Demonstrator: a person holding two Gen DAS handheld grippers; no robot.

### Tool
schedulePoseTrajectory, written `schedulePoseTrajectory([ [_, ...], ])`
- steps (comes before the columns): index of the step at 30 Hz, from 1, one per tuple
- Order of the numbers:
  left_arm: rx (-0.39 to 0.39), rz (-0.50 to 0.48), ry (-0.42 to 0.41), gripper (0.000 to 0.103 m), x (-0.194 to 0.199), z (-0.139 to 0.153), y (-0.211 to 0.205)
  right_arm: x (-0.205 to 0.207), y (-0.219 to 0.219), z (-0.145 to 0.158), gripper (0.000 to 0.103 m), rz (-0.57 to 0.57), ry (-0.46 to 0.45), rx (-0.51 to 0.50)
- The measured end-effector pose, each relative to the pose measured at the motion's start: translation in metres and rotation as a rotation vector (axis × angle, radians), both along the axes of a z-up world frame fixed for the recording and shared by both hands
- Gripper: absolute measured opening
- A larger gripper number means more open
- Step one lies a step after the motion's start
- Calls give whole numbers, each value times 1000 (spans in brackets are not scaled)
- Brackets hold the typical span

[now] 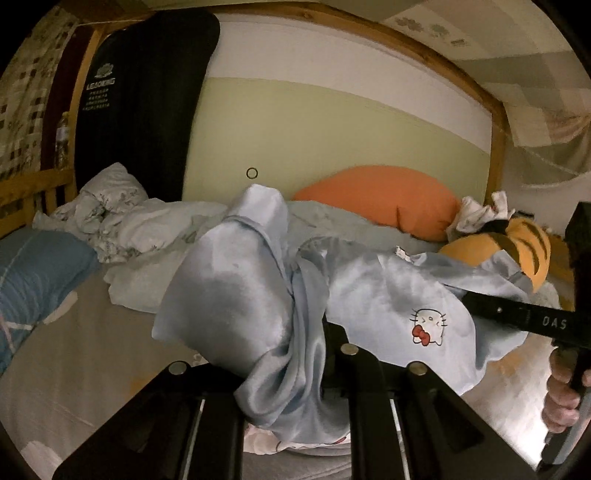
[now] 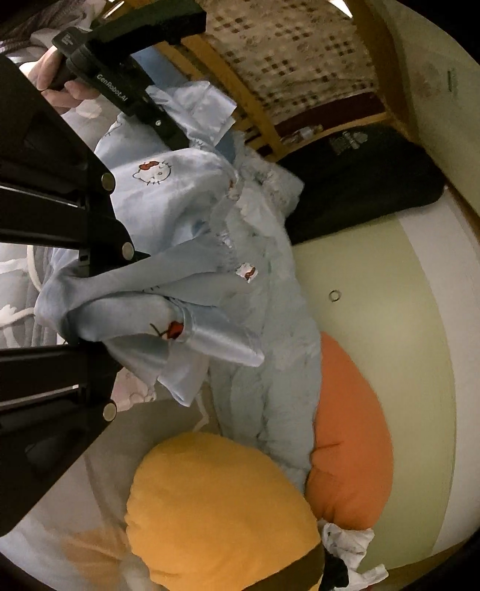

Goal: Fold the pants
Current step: 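Carry the lifted pants with both tools toward the folded clothes stack, then lower the pants onto the clothes stack and open both tools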

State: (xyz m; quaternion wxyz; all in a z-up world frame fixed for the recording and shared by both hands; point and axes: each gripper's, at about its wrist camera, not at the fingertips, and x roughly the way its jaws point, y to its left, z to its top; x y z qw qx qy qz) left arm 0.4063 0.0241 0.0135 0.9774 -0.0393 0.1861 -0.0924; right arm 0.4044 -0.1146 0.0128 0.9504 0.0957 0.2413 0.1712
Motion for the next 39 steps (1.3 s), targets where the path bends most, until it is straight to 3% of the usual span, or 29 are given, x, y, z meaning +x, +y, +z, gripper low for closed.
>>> schedulePoseTrajectory([
  [3,31,26,7,22,5,-7,-2,11,0,-11,8,-29,68,-16],
  [5,22,44,20,36,8,-12,0,23,-3,-23,10,-62,130,-27],
  [8,-4,39,22,43,6,-13,1,30,-5,-32,14,-77,144,-36],
  [10,26,57,5,53,2,-10,-1,27,-5,-30,28,-118,119,-88],
  [12,38,72,-10,65,-1,-6,0,24,-4,-26,65,-177,88,-141],
  [13,29,76,-4,73,0,-4,2,21,-7,-24,72,-221,55,-164],
  [17,-20,57,-10,85,-4,1,7,15,-24,-17,74,-246,21,-93],
  [21,31,38,-13,97,-6,4,-1,4,-37,-12,74,-222,-64,29],
  [24,61,43,9,99,-2,0,-7,-3,-34,-9,73,-185,-121,40],
  [29,59,60,116,102,13,-11,-5,1,-27,-5,73,-186,-122,39],
  [35,-89,20,282,102,32,-29,11,9,-31,-14,74,-57,-68,165],
  [39,-246,-21,324,102,38,-39,30,22,-18,-31,73,-36,-22,113],
])
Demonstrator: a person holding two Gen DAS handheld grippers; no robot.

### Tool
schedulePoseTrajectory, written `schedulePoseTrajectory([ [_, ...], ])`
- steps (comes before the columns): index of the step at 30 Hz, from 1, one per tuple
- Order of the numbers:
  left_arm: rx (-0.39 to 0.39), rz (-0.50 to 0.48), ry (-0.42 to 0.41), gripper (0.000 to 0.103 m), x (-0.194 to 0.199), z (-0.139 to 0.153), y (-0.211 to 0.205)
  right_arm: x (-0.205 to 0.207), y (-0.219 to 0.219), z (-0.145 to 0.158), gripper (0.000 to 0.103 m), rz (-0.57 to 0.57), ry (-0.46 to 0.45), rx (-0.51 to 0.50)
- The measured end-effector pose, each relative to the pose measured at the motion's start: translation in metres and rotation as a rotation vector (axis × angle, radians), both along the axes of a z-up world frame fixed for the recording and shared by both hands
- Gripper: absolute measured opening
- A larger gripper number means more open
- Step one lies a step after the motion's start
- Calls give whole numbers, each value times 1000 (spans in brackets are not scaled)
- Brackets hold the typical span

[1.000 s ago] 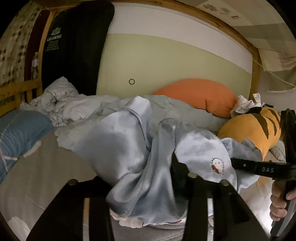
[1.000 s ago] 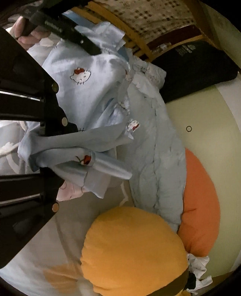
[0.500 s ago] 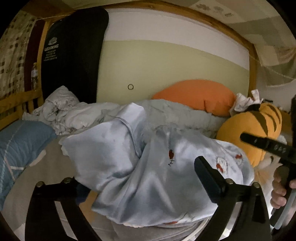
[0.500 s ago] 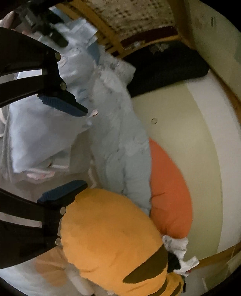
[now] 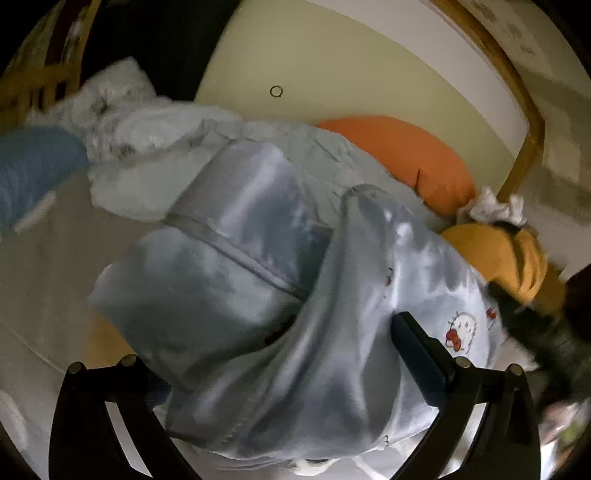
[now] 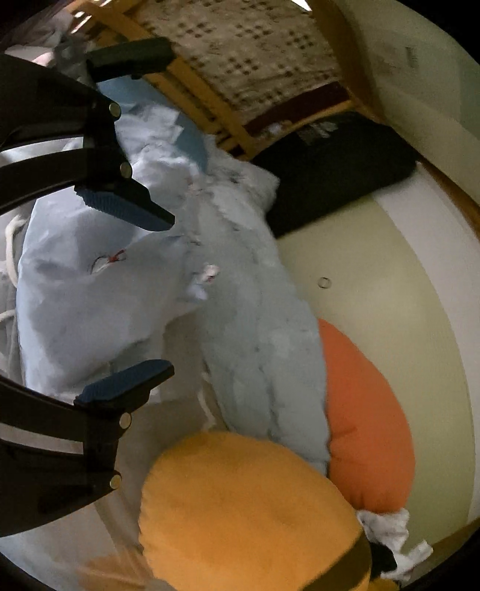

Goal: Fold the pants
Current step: 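Lower the pants onto the clothes stack and open both tools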

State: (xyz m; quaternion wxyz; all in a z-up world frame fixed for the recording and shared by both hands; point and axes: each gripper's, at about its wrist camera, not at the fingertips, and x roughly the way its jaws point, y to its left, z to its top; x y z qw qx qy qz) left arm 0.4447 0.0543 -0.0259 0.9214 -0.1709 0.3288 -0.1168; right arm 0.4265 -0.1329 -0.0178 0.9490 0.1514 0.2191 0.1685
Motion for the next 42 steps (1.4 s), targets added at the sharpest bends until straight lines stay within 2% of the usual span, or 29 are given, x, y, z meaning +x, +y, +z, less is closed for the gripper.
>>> schedulePoseTrajectory([
  [4,-71,10,1,102,0,-1,16,17,9,-22,71,-62,36,-91],
  [7,-21,46,-13,102,-3,4,29,22,9,-31,70,-81,32,-86],
  [12,18,96,-59,102,-9,12,43,17,5,-29,70,-97,-2,-75],
  [14,58,99,-111,102,-16,20,38,15,3,-25,70,-107,-9,-72],
  [18,91,81,-276,102,-38,39,33,12,-1,-20,70,-124,-15,-71],
  [22,74,68,-419,102,-58,56,33,-1,-16,-11,70,-133,-70,30],
  [24,76,48,-471,88,-64,62,29,-12,-22,-6,70,-143,-130,82],
  [25,83,28,-486,73,-65,63,25,-16,-23,-4,70,-139,-158,96],
  [26,94,6,-489,61,-65,63,20,-20,-23,-1,66,-132,-183,101],
  [27,110,-18,-479,55,-63,63,14,-23,-22,0,62,-128,-202,100],
  [28,134,-32,-455,39,-60,61,6,-26,-20,2,60,-132,-220,94],
  [29,166,-27,-423,29,-54,57,-1,-28,-18,3,55,-129,-235,86],
  [32,238,67,-323,24,-35,40,-12,-21,-8,1,39,-68,-201,50],
  [33,244,111,-284,23,-27,33,-11,-15,-4,-2,33,-61,-174,39],
  [35,218,131,-242,22,-16,18,-7,-4,3,-13,24,-66,-116,-1],
  [38,232,129,-221,22,-7,1,-7,12,8,-29,23,-71,-60,-37],
  [42,183,100,-215,22,-2,-10,-3,27,8,-47,23,-47,-9,0],
])
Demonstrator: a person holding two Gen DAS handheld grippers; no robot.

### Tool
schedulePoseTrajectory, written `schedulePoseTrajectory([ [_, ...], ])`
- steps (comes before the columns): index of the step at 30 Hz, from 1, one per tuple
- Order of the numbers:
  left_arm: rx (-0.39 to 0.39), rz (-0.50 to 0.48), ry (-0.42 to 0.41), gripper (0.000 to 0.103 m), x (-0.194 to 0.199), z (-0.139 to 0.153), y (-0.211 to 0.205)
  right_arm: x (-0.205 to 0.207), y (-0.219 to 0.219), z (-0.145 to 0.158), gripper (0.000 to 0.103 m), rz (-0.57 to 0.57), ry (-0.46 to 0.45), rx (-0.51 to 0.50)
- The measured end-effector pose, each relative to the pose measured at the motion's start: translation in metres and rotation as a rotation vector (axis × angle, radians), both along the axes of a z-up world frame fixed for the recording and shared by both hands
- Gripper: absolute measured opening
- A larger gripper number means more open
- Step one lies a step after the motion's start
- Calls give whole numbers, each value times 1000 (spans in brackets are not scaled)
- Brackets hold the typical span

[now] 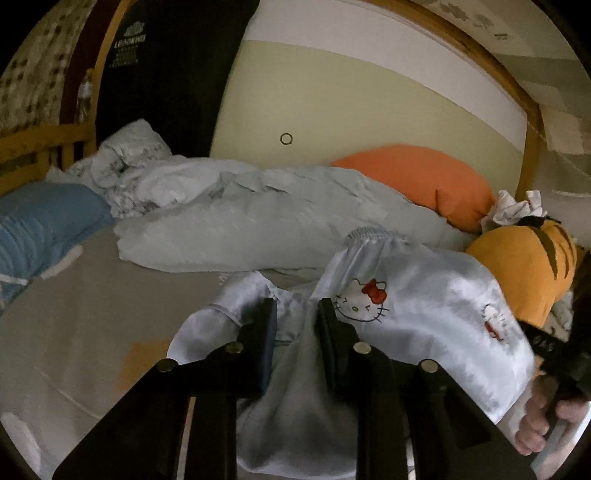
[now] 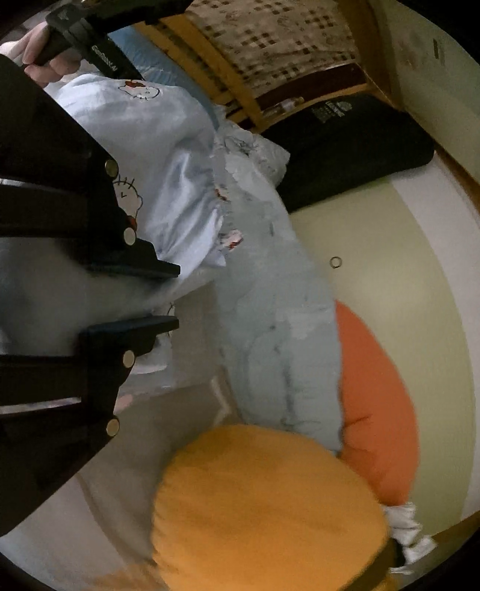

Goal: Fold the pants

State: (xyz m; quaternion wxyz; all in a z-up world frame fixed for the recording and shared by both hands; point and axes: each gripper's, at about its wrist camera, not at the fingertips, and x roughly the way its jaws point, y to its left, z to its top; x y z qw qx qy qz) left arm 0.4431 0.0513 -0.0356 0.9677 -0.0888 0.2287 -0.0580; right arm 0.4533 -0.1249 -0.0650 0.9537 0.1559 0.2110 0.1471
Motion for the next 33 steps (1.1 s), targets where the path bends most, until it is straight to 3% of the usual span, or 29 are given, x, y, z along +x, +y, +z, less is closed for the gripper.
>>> schedulePoseTrajectory([
  [3,-25,-25,15,22,2,-3,4,8,-2,-7,23,30,20,24],
  [11,29,-36,-32,22,-9,4,-5,5,-5,-4,23,29,2,10],
  [12,41,-33,-48,24,-13,9,-5,-1,-7,1,23,15,-23,3],
  [14,66,-9,-88,37,-22,20,-6,-14,-10,13,24,5,-78,-4],
  [16,82,24,-148,39,-37,36,-6,-28,-13,28,36,1,-112,-24],
  [18,94,36,-211,44,-56,56,-7,-48,-16,47,59,-22,-169,-60],
  [22,132,92,-318,78,-96,101,-7,-91,-27,88,73,-110,-251,-145],
  [24,120,85,-379,87,-122,120,-9,-115,-40,106,86,-136,-297,-126],
  [28,158,52,-495,96,-172,147,-20,-161,-61,133,94,-110,-379,-59],
  [29,171,50,-518,101,-183,153,-24,-173,-66,139,103,-113,-400,-49],
  [33,174,75,-569,103,-221,172,-33,-219,-74,153,102,-155,-492,-42],
])
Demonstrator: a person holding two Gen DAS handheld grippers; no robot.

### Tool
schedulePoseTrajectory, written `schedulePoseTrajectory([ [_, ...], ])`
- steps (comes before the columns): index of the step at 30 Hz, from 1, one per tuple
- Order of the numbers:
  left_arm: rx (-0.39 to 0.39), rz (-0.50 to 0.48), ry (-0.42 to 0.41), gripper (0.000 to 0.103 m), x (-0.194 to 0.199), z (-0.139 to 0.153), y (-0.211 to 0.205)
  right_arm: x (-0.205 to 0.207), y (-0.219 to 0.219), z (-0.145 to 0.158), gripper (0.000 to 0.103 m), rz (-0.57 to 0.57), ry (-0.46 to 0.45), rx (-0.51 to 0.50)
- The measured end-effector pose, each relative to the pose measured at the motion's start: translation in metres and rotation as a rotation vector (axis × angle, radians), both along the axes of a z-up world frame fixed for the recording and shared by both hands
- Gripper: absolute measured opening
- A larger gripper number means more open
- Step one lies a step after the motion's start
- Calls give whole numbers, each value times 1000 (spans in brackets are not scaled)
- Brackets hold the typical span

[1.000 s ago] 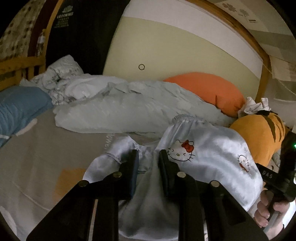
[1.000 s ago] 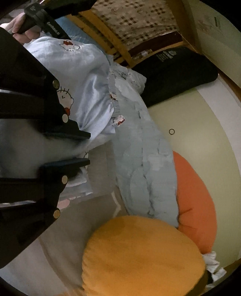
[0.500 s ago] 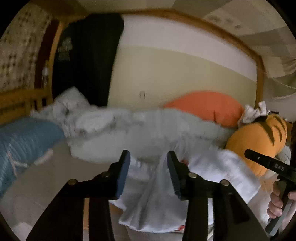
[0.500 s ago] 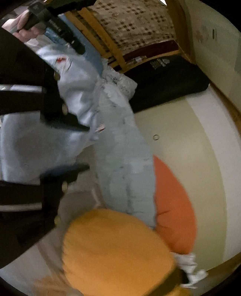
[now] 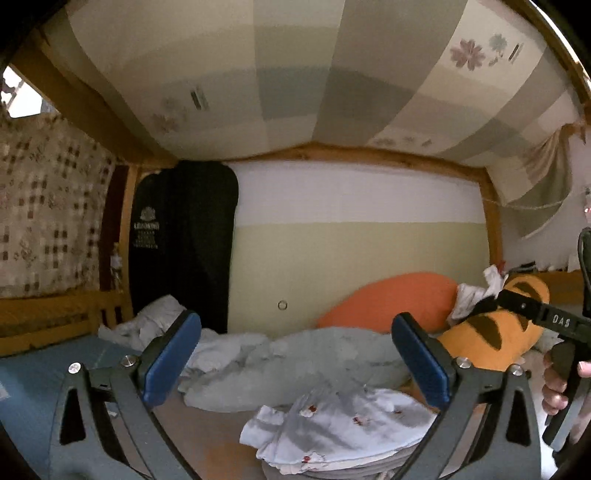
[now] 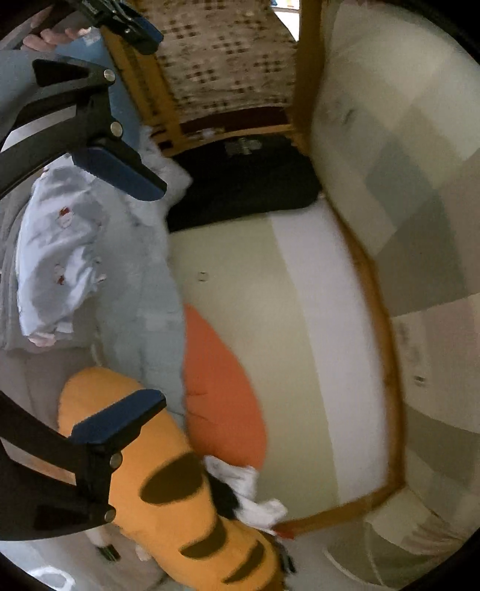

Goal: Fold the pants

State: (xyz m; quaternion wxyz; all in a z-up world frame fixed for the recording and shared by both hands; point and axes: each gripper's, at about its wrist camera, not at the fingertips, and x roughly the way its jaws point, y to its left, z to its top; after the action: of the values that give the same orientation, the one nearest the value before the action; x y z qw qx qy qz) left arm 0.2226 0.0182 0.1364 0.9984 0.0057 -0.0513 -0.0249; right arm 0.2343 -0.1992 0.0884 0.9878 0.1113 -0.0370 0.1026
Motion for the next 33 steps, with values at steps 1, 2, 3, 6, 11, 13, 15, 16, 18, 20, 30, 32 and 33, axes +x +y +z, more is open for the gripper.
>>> schedulePoseTrajectory([
  [1,-5,2,-6,103,-7,3,-2,-10,-1,3,102,0,-11,-4],
  [2,-12,2,-13,103,-14,5,-3,-20,-1,5,102,4,-19,-9],
  [3,-17,0,-23,103,-22,8,-4,-26,-1,8,102,8,-24,-13],
  [6,-7,3,-46,103,-43,12,-11,-53,0,12,102,9,-59,-36],
  [11,58,-17,-84,103,-66,2,-30,-81,15,13,102,-26,-120,-124],
  [13,67,-28,-98,103,-66,-5,-33,-87,16,9,102,-24,-161,-115],
  [15,70,-30,-97,103,-62,-15,-34,-89,15,-2,102,4,-222,-93],
  [16,65,-20,-90,103,-60,-21,-34,-90,14,-16,102,10,-276,-86],
  [18,48,-19,-87,103,-53,-40,-32,-82,14,-39,102,-15,-317,-84],
  [20,41,-22,-92,103,-45,-63,-30,-62,15,-60,102,-29,-256,-96],
  [30,82,61,33,103,21,-172,-48,1,13,-161,102,-55,-3,-101],
  [32,117,45,71,103,25,-182,-56,8,22,-171,102,-82,23,-157],
  [33,128,51,86,103,28,-184,-59,12,25,-175,102,-72,37,-170],
])
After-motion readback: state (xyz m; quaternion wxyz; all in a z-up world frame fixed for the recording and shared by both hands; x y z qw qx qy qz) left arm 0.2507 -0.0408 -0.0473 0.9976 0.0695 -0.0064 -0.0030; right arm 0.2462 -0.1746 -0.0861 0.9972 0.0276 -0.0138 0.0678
